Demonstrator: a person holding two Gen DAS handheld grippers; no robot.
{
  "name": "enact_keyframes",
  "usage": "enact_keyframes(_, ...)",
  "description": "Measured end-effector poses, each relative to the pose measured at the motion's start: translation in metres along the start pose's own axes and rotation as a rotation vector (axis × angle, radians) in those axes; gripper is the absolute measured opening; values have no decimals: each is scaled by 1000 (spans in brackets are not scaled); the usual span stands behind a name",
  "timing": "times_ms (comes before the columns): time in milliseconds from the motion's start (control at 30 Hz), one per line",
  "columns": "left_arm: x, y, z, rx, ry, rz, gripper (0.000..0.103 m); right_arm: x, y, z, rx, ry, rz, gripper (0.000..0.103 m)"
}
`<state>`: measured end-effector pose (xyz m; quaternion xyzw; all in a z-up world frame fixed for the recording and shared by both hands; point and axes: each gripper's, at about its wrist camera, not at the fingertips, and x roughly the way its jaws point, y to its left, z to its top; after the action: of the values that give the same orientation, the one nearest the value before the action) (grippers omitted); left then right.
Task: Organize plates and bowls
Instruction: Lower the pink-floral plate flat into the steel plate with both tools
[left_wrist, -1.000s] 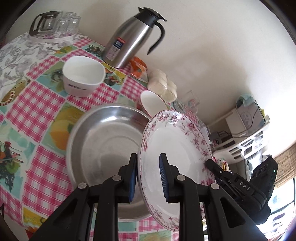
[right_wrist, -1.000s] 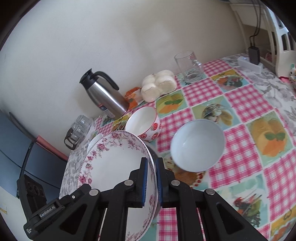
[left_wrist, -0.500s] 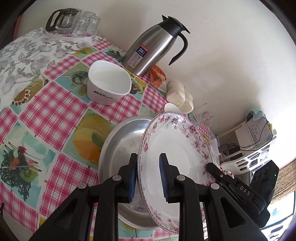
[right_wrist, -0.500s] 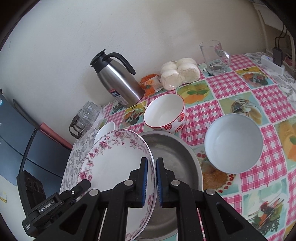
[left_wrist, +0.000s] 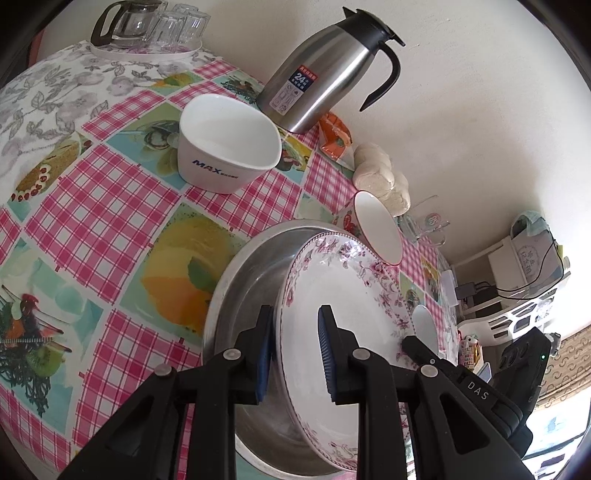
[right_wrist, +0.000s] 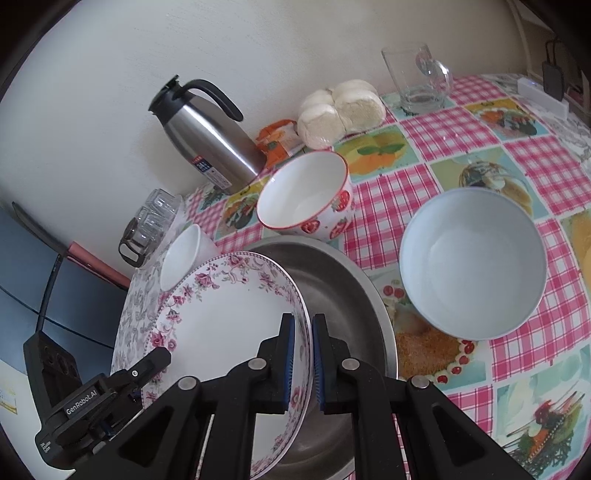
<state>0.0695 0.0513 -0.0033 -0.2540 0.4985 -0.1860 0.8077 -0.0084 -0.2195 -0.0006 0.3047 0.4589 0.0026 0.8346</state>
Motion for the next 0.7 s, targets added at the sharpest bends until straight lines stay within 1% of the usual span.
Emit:
enact_keyframes(100,7,1,0,1,10,7,24,7,-4,-1,16,2,-6,10)
enact_keyframes(233,14,-2,-1,28,10,38,24,11,-6,-2,19,-9,-12,10)
enact_keyframes(333,19,-4,-2,44,26,42,24,13,-9,-2,29,-15,-17,10)
enact_keyframes(500,28,-4,-4,51,56,63,24,10,-13,-1,42,-33,-18,10)
enact_keyframes(700,33,-2,-4,42,76,79,24,15,-13,-3,38,-23,-27,10)
